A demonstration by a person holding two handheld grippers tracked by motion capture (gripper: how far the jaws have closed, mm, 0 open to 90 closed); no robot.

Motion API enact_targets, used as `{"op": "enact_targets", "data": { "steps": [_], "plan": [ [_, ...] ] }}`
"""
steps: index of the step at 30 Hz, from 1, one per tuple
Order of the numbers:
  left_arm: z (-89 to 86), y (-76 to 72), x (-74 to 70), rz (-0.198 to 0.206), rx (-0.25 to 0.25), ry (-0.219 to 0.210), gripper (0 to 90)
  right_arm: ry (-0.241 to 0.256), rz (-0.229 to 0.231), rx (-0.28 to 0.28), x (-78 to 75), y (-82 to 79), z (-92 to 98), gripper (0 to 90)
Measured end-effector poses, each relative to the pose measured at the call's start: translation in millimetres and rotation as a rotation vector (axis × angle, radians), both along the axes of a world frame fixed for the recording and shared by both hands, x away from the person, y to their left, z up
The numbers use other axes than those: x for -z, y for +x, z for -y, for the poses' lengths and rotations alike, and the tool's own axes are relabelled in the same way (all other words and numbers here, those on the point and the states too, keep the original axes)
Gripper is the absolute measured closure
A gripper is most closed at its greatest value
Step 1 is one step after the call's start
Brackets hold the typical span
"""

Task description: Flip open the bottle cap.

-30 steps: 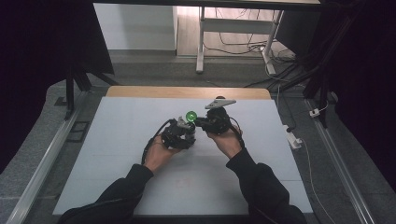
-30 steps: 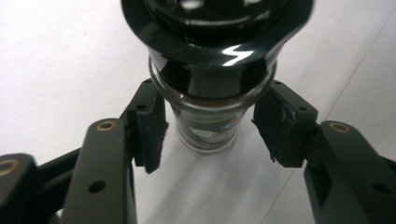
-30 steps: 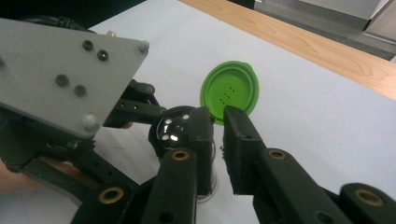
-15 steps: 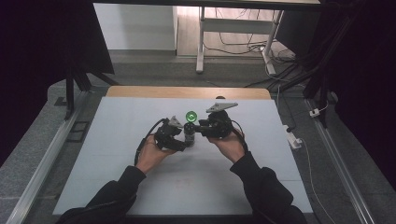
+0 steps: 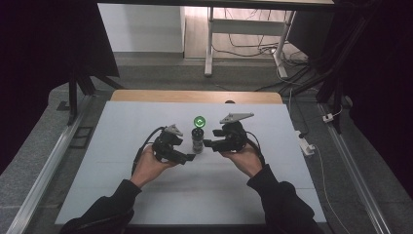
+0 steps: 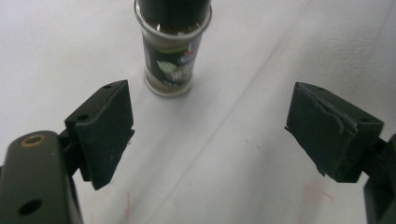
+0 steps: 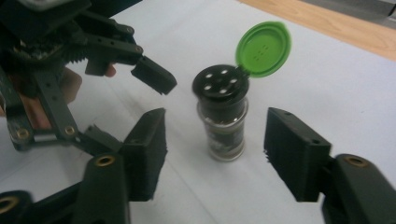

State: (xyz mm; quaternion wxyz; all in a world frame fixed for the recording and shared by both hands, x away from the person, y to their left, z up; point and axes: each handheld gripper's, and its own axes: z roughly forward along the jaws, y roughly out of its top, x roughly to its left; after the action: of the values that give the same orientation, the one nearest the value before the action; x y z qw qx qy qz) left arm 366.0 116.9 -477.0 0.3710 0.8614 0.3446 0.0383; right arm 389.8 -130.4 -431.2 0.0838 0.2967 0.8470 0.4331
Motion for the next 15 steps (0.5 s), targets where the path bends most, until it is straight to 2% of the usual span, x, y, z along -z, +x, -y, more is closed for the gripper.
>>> {"op": "enact_targets", "data": {
  "steps": [3,6,15],
  "plan": [
    [-5.6,-7.2,-3.2,0.001,0.004,0.0,12.6,-0.015,-0.001,-0.008,1.3,-5.9,1.1,29.4],
    [-11.8,-14.7,-6.2,-0.006,0.004,-0.023,10.5,-0.023,-0.005,-0.009,2.7,-11.6,3.6,24.7],
    [-31.4,-39.0,-14.3,0.007,-0.001,-0.051,3.4,-0.004,-0.023,-0.016,0.3,-26.4,16.5,11.8]
  ]
}}
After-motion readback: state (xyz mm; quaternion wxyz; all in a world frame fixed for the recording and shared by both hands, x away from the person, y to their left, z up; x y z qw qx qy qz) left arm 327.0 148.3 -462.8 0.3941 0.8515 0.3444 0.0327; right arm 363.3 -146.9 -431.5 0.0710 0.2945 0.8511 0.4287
